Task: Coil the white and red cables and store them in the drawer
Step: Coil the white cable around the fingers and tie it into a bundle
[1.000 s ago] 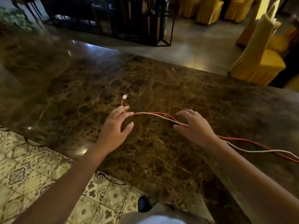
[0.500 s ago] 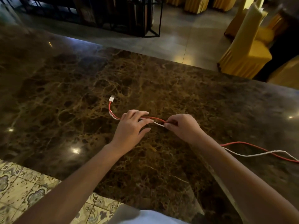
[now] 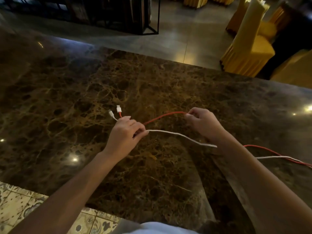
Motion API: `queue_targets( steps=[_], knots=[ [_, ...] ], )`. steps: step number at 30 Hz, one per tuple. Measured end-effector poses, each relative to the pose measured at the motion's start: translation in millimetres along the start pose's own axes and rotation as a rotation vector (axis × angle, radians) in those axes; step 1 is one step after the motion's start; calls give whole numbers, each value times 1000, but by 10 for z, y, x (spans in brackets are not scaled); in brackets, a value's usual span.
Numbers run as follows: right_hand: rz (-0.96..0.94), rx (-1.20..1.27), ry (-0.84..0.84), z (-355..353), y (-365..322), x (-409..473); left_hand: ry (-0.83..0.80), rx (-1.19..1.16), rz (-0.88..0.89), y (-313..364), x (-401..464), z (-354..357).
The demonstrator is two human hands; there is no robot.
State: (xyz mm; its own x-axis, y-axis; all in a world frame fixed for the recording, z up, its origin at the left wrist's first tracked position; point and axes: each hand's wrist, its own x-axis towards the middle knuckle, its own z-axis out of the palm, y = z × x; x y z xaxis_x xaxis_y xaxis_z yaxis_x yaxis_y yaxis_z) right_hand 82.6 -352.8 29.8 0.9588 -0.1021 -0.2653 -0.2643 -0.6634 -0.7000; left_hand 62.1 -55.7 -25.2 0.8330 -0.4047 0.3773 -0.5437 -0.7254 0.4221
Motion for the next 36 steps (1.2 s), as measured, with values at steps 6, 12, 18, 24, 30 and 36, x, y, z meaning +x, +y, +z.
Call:
queue_targets(
  steps=[6, 12, 18, 24, 30, 36],
  knots=[
    [29, -186, -4, -114, 142, 63, -104, 44, 11, -215, 4, -239],
    [179, -218, 220, -301, 315, 214, -117, 91, -61, -349, -172, -288],
    [262, -225, 393, -574, 422, 193, -76, 176, -178, -493, -271, -353],
    [170, -30, 50, -451, 294, 2, -113, 327, -308, -549, -176, -492],
    [57, -200, -63, -404, 212, -478, -299, 4, 20, 319, -34, -88],
    [14, -592, -162, -455, 483, -802, -323, -12, 170, 1005, 305, 560]
  ],
)
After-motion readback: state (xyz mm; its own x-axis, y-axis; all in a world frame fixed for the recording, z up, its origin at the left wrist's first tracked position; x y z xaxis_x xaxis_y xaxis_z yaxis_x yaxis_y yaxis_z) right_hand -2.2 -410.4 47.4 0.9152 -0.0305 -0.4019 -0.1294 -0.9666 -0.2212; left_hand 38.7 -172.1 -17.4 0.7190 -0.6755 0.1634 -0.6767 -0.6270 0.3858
